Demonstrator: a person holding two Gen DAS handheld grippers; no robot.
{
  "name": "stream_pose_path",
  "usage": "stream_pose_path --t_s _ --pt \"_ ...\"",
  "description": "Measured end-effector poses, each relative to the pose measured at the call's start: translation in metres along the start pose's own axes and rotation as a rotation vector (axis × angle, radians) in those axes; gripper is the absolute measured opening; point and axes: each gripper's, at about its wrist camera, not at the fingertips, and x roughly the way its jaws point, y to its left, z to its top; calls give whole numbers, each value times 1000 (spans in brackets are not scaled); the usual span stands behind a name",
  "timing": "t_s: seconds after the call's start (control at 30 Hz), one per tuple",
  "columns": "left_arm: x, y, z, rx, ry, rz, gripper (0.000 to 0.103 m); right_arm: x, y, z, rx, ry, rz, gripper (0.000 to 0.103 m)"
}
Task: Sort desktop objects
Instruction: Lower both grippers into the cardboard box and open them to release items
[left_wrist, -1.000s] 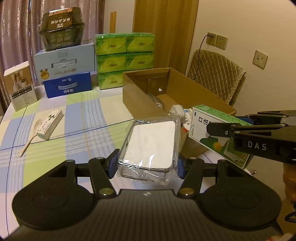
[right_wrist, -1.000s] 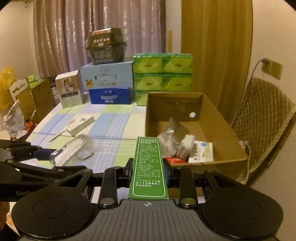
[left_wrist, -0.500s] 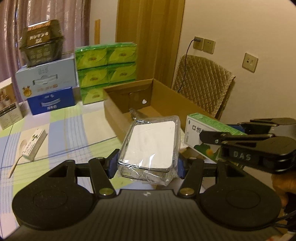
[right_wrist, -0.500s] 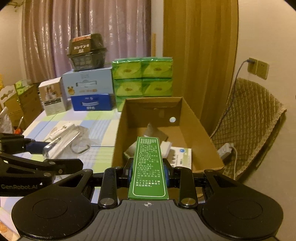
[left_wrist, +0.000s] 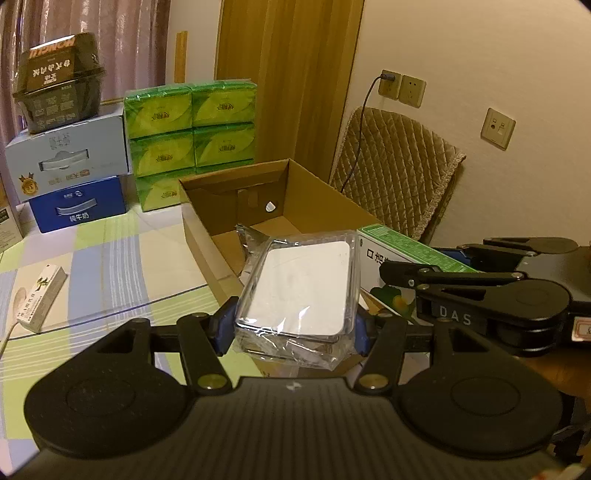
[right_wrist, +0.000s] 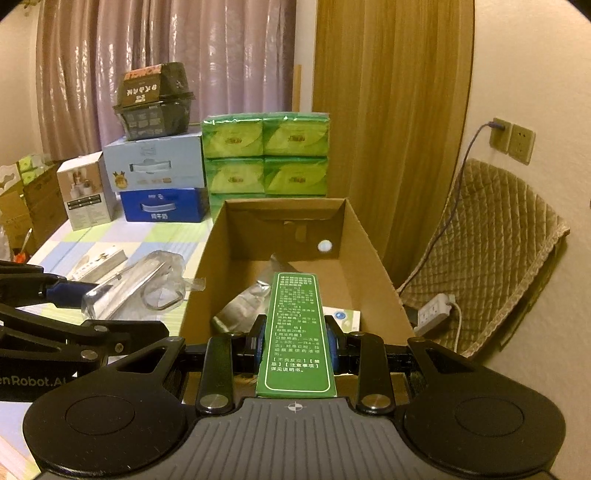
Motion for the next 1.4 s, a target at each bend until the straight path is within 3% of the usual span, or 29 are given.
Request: stream_pose_path --t_s 1.4 --pt "62 -4 30 -50 57 -53 55 46 -35 8 23 54 -20 28"
